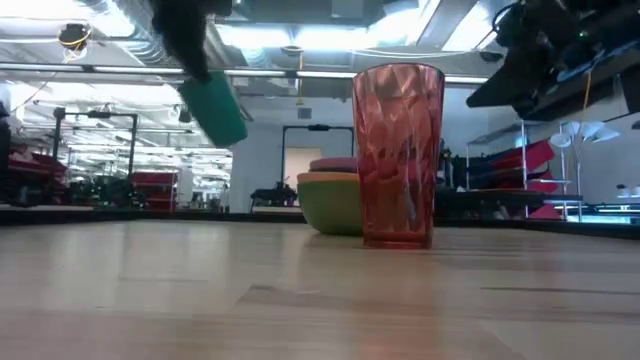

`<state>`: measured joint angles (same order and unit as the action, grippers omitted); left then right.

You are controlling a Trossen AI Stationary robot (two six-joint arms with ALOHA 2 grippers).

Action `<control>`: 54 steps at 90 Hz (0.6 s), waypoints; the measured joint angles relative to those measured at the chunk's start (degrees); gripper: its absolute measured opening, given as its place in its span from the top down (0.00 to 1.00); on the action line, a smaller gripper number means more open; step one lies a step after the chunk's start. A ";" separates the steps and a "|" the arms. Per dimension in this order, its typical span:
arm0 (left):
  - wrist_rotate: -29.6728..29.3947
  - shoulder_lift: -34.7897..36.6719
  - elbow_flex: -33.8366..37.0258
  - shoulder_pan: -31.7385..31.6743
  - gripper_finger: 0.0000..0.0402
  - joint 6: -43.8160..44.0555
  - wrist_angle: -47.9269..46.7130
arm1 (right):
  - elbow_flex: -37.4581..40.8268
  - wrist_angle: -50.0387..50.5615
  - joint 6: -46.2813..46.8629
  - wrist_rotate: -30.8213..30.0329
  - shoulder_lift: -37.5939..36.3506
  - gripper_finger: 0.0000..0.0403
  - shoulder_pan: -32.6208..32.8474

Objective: Nest bowls inside each other
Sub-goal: Stack the green cup on top of the red cup

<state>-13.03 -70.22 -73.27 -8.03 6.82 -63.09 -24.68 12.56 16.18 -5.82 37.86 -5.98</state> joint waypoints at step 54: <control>5.96 -15.78 -23.97 3.03 1.00 -11.21 -8.00 | 0.08 -0.49 -2.11 3.95 0.01 1.00 -3.45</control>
<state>-7.07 -86.01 -97.24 -5.00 -4.39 -71.10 -24.60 12.07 14.06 -1.87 37.87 -9.43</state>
